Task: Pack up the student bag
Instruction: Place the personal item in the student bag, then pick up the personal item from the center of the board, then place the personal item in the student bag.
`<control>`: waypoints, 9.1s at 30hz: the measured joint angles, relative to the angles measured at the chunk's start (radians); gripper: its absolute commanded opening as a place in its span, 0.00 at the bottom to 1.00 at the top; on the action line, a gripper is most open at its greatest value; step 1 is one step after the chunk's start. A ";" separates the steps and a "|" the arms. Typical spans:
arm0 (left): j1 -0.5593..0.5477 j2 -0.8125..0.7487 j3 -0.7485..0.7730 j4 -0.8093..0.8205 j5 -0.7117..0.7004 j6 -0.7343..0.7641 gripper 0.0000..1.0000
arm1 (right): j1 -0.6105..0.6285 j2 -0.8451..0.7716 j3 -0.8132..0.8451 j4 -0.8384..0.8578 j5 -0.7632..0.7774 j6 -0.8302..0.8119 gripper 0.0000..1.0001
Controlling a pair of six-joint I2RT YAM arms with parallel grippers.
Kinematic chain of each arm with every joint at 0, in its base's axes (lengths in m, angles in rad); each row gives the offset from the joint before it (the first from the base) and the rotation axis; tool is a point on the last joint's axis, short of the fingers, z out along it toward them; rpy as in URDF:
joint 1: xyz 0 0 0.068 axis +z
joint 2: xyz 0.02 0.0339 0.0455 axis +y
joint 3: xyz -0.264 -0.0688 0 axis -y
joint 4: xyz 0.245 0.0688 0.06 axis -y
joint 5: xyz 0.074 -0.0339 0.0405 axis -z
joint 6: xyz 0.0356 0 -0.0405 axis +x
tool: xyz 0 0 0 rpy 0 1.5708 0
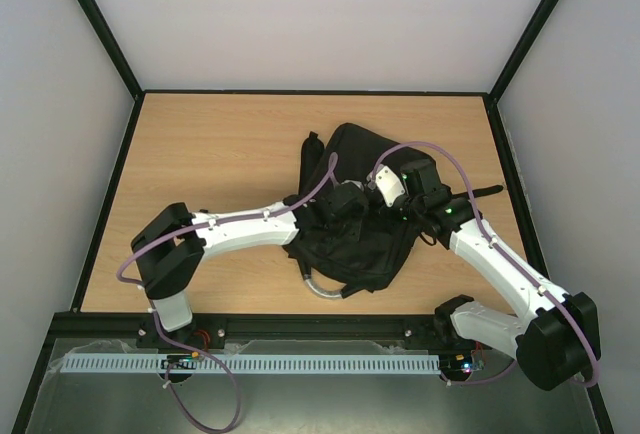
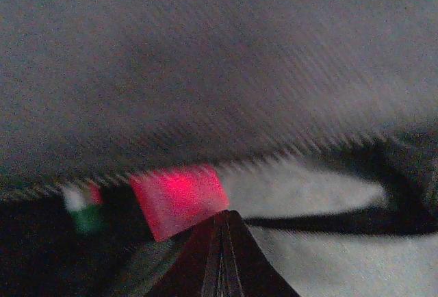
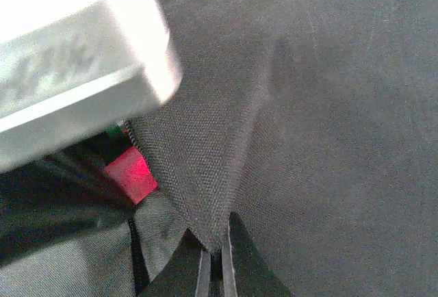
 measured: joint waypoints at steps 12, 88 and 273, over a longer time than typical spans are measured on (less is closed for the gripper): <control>0.097 0.050 0.008 0.085 -0.034 0.000 0.02 | -0.010 0.000 0.000 0.003 -0.003 0.000 0.01; 0.830 -0.435 -0.641 -0.121 -0.265 -0.069 0.98 | -0.016 0.002 -0.009 0.007 -0.042 -0.007 0.01; 0.144 -0.525 -0.298 0.017 -0.012 0.257 0.73 | -0.040 -0.021 -0.018 -0.005 -0.060 -0.040 0.30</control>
